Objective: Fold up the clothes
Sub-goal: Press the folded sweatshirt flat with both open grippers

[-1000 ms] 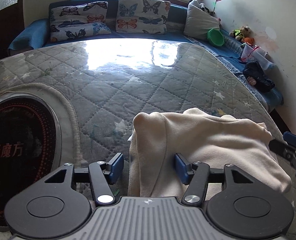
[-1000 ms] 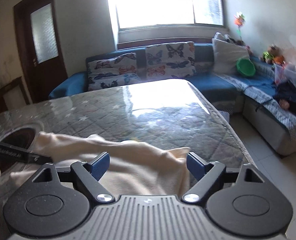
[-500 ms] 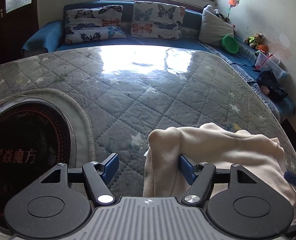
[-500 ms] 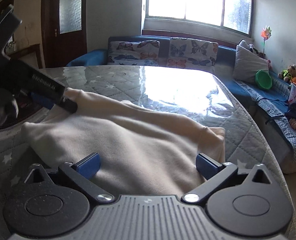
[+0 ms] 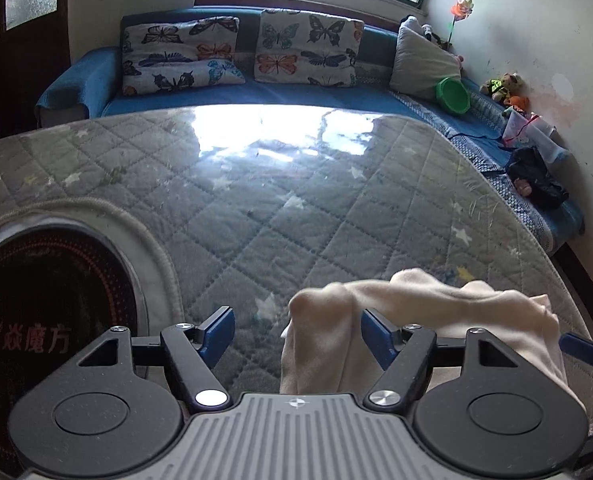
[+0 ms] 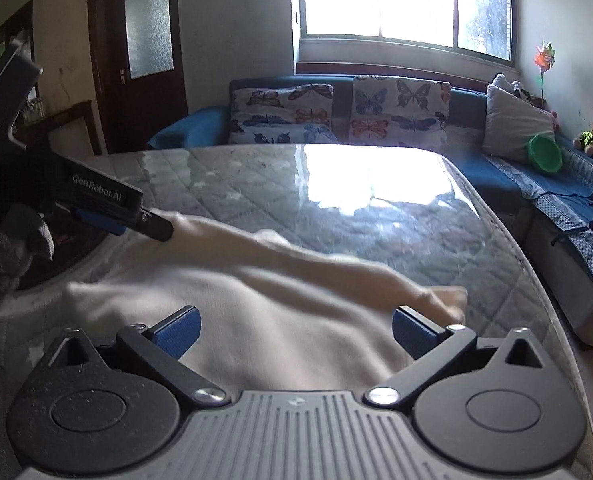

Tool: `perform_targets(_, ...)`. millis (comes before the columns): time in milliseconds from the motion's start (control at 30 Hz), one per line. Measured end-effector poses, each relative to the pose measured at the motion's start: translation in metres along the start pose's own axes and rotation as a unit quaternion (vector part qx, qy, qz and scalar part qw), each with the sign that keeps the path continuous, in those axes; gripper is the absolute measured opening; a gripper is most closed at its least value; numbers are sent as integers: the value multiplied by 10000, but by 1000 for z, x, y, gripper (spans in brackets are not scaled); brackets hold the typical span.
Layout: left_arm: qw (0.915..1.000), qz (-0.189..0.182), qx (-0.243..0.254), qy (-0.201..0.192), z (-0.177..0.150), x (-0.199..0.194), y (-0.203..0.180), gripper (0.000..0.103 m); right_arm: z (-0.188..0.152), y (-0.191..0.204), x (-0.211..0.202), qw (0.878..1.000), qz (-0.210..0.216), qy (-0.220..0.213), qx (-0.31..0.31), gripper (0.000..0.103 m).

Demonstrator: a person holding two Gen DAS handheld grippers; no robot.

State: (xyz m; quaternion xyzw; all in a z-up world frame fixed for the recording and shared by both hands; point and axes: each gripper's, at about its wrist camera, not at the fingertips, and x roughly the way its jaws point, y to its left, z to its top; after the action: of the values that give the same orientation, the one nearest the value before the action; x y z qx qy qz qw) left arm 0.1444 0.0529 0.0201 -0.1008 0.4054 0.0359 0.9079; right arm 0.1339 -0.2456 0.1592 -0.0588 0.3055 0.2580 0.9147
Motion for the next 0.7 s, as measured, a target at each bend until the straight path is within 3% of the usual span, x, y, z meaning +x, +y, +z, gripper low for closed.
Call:
perform_targets(400, 9994, 90, 266, 205, 13, 42, -12, 73, 20, -19, 49, 9993, -127, 275, 195, 103)
perform_targets(700, 9994, 40, 260, 223, 11, 49, -8, 77, 19, -20, 68, 9981, -271, 521, 207, 103)
